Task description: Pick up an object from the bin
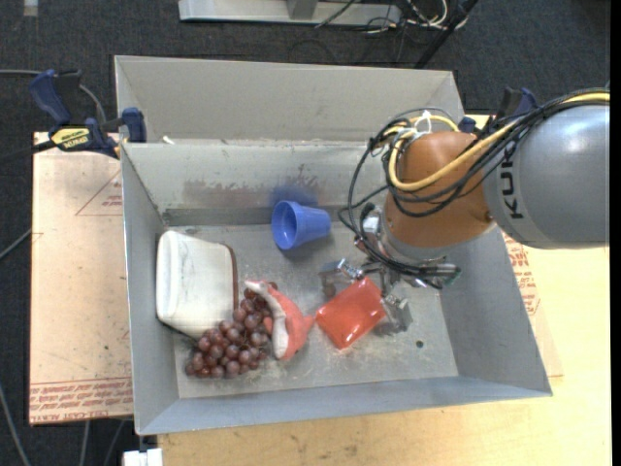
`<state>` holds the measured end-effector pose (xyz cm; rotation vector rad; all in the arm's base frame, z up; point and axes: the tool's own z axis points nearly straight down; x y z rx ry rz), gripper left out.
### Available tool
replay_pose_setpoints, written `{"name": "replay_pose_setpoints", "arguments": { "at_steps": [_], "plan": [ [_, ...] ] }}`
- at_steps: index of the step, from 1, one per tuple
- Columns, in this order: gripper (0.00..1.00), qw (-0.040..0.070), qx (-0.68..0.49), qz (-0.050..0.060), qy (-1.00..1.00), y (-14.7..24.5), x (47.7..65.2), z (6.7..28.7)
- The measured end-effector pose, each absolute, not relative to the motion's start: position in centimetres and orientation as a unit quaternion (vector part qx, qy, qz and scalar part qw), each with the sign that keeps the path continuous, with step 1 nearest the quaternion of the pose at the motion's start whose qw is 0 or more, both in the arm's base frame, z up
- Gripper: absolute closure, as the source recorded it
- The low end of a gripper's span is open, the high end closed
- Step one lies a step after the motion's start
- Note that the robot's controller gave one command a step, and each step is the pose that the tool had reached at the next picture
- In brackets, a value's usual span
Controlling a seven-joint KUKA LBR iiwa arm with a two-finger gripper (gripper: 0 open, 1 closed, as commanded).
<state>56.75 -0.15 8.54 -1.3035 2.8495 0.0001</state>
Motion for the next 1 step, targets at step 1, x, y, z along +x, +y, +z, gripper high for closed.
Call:
{"name": "replay_pose_setpoints", "arguments": {
  "at_steps": [1],
  "plan": [
    [1.00, 0.005, -0.389, 0.002, 0.921, -0.93, 57.20, 6.98]
  ]
}}
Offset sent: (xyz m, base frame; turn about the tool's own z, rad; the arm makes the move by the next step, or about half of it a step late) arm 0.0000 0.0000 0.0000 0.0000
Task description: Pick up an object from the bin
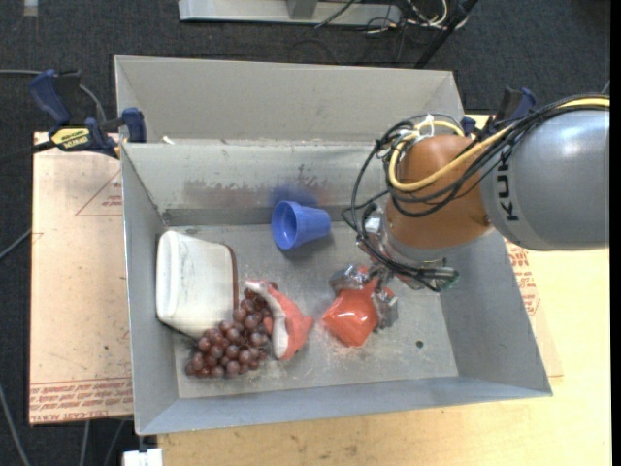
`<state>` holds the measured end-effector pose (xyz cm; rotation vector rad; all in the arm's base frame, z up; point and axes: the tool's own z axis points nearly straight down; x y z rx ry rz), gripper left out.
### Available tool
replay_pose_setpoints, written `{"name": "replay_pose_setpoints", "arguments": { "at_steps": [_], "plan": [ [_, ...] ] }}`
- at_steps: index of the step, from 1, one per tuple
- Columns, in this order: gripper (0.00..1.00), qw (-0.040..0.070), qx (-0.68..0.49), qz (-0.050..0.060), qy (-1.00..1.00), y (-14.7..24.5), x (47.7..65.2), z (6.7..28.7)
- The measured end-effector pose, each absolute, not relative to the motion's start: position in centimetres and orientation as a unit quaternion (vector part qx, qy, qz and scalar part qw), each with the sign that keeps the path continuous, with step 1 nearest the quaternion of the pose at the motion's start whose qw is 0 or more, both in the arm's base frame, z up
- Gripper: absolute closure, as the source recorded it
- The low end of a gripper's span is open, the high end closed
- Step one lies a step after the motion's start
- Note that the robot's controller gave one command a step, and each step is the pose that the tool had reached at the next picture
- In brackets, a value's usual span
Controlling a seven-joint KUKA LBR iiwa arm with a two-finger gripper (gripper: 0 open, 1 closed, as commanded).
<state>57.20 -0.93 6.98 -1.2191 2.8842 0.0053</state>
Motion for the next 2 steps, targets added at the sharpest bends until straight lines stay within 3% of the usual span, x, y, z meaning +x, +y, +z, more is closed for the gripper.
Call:
{"name": "replay_pose_setpoints", "arguments": {
  "at_steps": [2],
  "plan": [
    [1.00, 0.004, -0.389, 0.002, 0.921, -0.92, 57.08, 7.27]
  ]
}}
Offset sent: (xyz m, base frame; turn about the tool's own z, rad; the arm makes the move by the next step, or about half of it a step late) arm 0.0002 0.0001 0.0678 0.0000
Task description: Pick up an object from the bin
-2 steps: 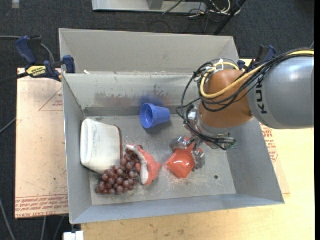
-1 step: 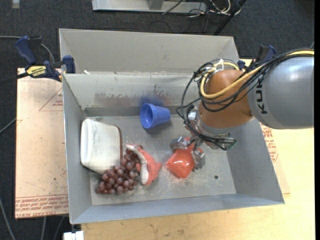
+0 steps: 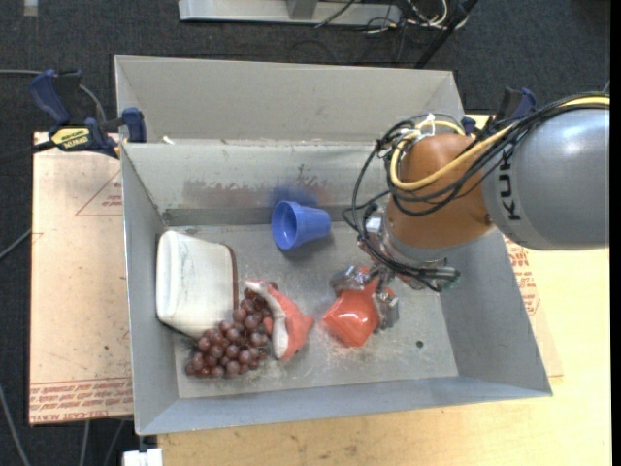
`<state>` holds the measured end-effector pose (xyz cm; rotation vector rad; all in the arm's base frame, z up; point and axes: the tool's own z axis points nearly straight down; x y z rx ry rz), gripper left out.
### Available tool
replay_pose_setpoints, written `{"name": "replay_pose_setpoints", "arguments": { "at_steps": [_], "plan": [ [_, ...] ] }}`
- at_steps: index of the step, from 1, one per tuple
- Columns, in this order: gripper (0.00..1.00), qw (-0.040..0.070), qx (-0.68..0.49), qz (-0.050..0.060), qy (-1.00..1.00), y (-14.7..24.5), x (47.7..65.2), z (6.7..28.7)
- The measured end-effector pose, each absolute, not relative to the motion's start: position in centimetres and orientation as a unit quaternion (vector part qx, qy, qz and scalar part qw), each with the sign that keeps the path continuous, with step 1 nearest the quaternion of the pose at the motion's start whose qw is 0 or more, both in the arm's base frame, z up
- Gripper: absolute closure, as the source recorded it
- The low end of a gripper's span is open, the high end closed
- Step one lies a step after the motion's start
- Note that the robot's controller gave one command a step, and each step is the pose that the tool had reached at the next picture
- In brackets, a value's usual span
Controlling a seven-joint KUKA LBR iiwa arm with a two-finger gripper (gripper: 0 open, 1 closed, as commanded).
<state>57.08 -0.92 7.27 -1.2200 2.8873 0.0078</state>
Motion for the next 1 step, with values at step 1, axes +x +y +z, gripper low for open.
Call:
{"name": "replay_pose_setpoints", "arguments": {
  "at_steps": [1],
  "plan": [
    [1.00, 0.001, -0.389, 0.004, 0.921, -0.87, 56.90, 9.22]
  ]
}}
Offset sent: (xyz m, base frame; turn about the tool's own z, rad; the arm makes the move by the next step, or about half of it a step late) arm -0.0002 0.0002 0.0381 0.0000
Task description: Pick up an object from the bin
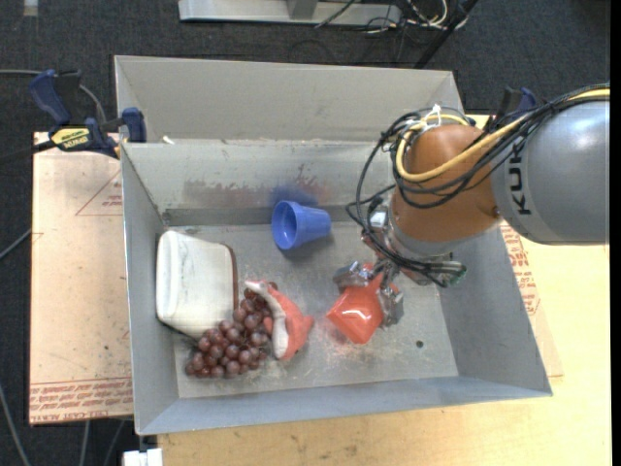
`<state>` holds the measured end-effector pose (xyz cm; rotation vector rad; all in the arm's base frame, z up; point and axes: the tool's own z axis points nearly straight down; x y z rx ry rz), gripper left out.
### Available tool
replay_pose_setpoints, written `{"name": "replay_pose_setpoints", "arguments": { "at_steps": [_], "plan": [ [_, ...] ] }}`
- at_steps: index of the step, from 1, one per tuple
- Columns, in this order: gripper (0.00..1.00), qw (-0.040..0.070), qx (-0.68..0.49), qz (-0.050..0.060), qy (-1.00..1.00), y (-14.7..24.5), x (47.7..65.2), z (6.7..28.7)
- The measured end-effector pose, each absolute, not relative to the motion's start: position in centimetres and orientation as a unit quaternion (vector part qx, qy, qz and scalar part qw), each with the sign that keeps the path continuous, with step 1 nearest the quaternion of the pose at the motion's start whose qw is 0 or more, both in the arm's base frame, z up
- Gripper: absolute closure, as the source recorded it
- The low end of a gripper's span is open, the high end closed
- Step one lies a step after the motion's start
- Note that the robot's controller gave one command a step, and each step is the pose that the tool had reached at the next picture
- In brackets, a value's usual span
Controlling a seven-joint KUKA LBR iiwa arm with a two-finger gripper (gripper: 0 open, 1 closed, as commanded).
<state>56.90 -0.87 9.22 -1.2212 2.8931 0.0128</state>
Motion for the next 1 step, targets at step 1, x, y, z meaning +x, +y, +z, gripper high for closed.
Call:
{"name": "replay_pose_setpoints", "arguments": {
  "at_steps": [1],
  "plan": [
    [1.00, 0.004, -0.389, 0.003, 0.921, -0.88, 57.08, 11.36]
  ]
}}
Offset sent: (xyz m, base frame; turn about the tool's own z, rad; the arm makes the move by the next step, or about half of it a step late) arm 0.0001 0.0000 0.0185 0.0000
